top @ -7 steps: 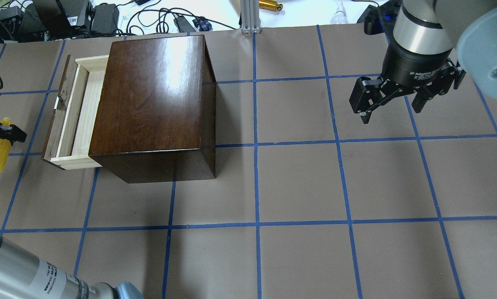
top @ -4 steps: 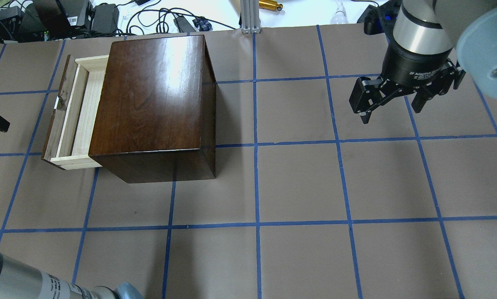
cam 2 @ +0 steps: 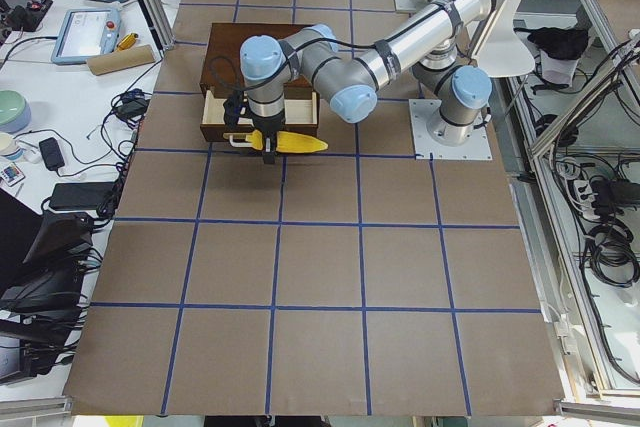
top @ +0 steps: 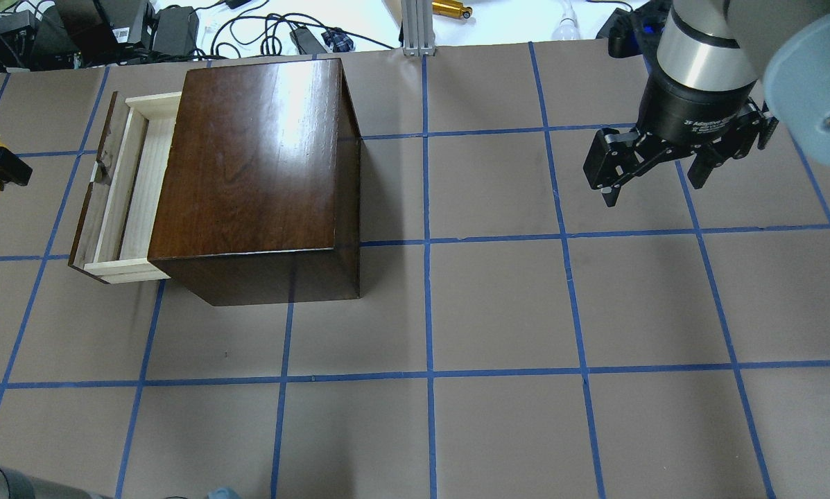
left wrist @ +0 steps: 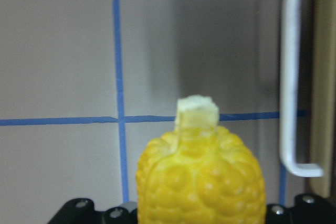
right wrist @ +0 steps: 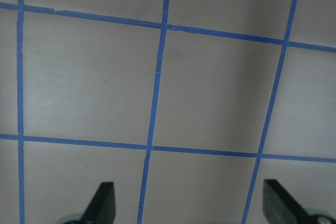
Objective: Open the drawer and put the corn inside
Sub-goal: 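Lift the corn with the left gripper and carry it toward the drawer, then lower the corn into the open drawer and open the left gripper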
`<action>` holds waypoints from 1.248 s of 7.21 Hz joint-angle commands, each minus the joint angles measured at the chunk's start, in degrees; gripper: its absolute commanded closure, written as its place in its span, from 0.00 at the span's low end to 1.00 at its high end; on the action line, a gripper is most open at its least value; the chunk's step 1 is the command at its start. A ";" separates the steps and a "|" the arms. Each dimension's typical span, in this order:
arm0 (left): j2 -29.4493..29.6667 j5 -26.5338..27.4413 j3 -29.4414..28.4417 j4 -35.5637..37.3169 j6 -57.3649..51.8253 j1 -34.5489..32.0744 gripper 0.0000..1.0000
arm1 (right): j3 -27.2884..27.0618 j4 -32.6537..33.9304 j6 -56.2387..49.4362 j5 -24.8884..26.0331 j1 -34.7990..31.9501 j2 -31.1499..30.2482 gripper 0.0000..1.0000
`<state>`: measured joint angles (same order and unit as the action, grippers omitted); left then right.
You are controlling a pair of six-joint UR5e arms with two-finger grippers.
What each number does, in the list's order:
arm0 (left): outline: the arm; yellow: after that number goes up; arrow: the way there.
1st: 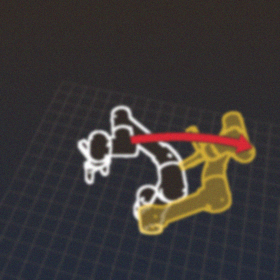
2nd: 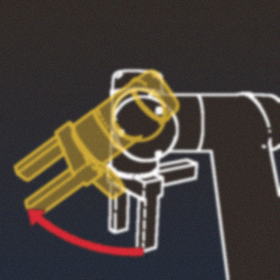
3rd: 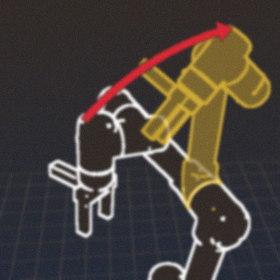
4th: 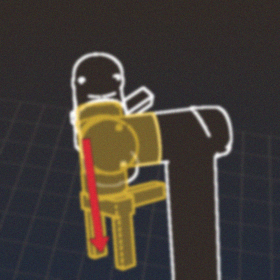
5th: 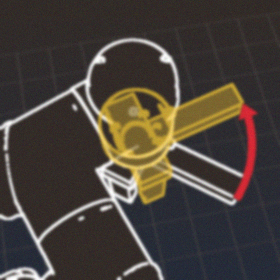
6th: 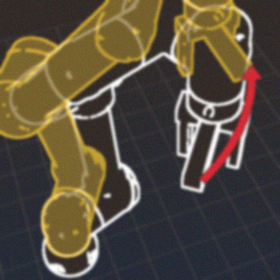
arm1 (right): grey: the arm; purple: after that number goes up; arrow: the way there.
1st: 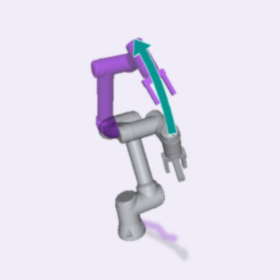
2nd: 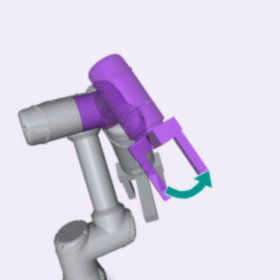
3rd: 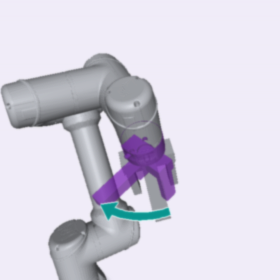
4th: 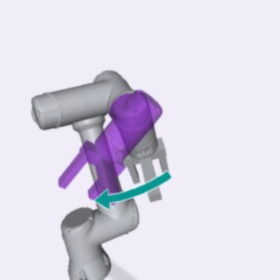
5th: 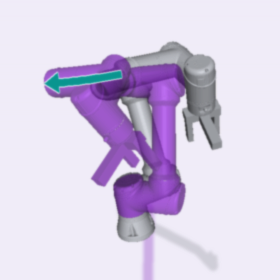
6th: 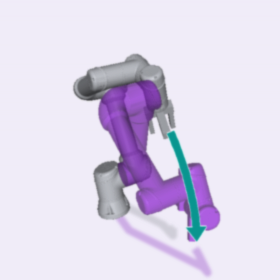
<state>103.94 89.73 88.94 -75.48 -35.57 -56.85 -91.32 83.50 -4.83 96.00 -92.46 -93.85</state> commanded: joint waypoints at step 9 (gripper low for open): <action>1.79 -3.42 0.27 0.77 15.53 -11.80 0.00 | 0.00 0.00 0.00 0.07 0.00 -0.02 0.00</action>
<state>105.78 86.37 89.24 -74.71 -20.17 -68.63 -91.32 83.50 -4.83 95.99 -92.46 -93.83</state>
